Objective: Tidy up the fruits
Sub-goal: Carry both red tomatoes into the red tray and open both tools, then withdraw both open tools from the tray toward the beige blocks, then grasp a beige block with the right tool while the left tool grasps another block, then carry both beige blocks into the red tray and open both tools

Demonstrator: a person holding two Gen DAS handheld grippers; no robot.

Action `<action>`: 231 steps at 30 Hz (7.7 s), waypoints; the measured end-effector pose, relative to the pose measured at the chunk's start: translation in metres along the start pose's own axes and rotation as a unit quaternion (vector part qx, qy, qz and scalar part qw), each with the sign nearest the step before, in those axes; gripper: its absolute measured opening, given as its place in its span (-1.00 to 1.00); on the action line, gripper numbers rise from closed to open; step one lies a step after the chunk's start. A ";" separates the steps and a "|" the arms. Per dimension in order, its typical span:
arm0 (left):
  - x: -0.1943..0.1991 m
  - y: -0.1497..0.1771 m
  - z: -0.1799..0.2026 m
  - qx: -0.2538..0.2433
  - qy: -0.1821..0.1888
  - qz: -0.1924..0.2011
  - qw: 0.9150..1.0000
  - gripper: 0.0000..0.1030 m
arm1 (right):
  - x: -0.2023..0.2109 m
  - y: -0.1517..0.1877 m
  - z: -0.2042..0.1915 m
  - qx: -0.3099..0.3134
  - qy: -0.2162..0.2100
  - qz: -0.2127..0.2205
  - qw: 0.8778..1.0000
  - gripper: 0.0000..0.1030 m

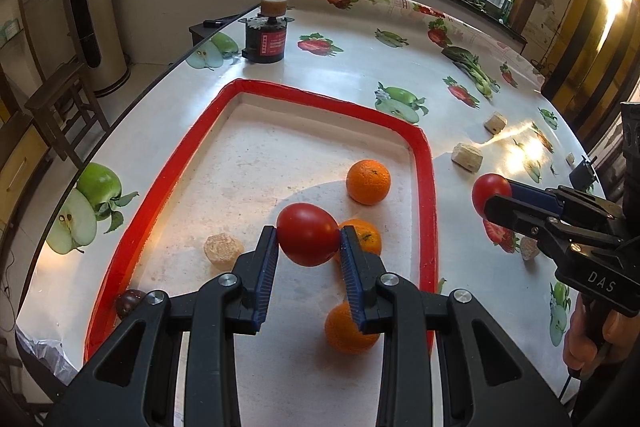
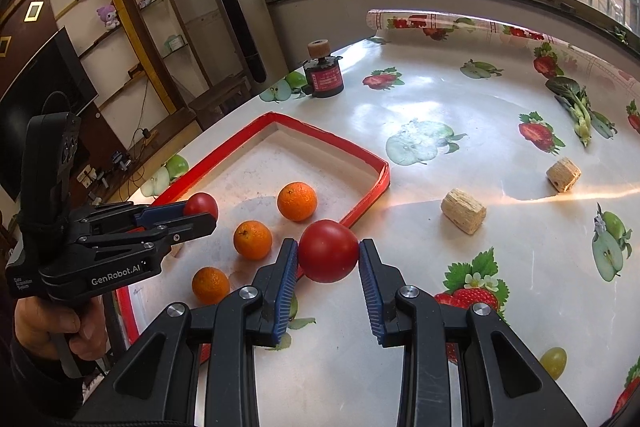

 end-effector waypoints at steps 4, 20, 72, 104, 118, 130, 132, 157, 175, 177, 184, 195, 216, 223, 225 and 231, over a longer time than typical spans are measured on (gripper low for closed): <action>-0.004 -0.006 -0.014 0.014 -0.005 -0.001 1.000 -0.44 | -0.013 -0.007 -0.002 0.003 -0.003 -0.005 1.000 -0.39; -0.051 -0.038 -0.040 0.035 -0.013 -0.023 0.999 -0.44 | -0.092 -0.049 -0.016 0.009 -0.009 -0.030 0.999 -0.38; 0.000 -0.004 0.018 0.013 -0.009 0.000 1.000 -0.04 | 0.008 0.005 0.021 -0.027 0.013 0.002 1.000 0.01; 0.007 0.021 0.110 -0.047 0.055 -0.016 0.997 -0.04 | 0.096 0.094 0.114 -0.101 0.103 0.001 0.990 0.08; -0.022 0.005 0.153 -0.070 0.071 -0.029 0.995 -0.04 | 0.094 0.099 0.118 -0.098 0.095 -0.003 0.991 0.08; -0.091 -0.024 0.180 -0.078 0.063 -0.065 0.993 -0.04 | 0.046 0.089 0.105 -0.069 0.077 -0.032 0.994 0.06; -0.102 -0.029 0.185 -0.080 0.063 -0.068 0.993 -0.04 | 0.041 0.088 0.107 -0.071 0.077 -0.033 0.994 0.04; -0.083 -0.016 0.193 -0.109 0.069 -0.040 0.991 -0.31 | 0.080 0.087 0.124 -0.101 0.082 0.008 0.991 -0.34; -0.010 0.003 0.170 -0.090 0.070 0.004 0.993 -0.30 | 0.096 0.086 0.096 -0.086 0.073 0.022 0.993 -0.35; -0.006 0.006 0.166 -0.088 0.069 0.005 0.994 -0.30 | 0.096 0.085 0.092 -0.081 0.071 0.023 0.994 -0.35; 0.007 0.016 0.152 -0.071 0.064 0.010 0.995 -0.30 | 0.096 0.081 0.079 -0.071 0.067 0.025 0.995 -0.35; 0.025 0.028 0.127 -0.058 0.050 0.018 0.997 -0.30 | 0.094 0.068 0.052 -0.044 0.054 0.031 0.997 -0.35; 0.046 0.053 0.051 -0.014 0.004 0.020 1.000 -0.30 | 0.063 0.049 -0.012 0.008 0.013 0.020 1.000 -0.35; 0.052 0.059 0.022 0.008 -0.009 0.019 1.000 -0.30 | 0.049 0.044 -0.038 0.029 -0.005 0.013 0.999 -0.35; 0.053 0.061 0.013 0.016 -0.014 0.019 1.000 -0.30 | 0.045 0.042 -0.043 0.033 -0.010 0.011 0.999 -0.35; 0.057 0.064 -0.016 0.043 -0.022 0.017 0.999 -0.30 | 0.034 0.038 -0.056 0.038 -0.022 0.006 0.999 -0.35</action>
Point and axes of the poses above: each gripper's, at about its wrist camera, not at the fingertips, and x roughly against the way its jaws point, z to its right, y to its underside, the point moved 6 cm from there along -x, roughly the way its jaws point, and after that the axes turned 6 degrees about z, right-handed, at the moved point
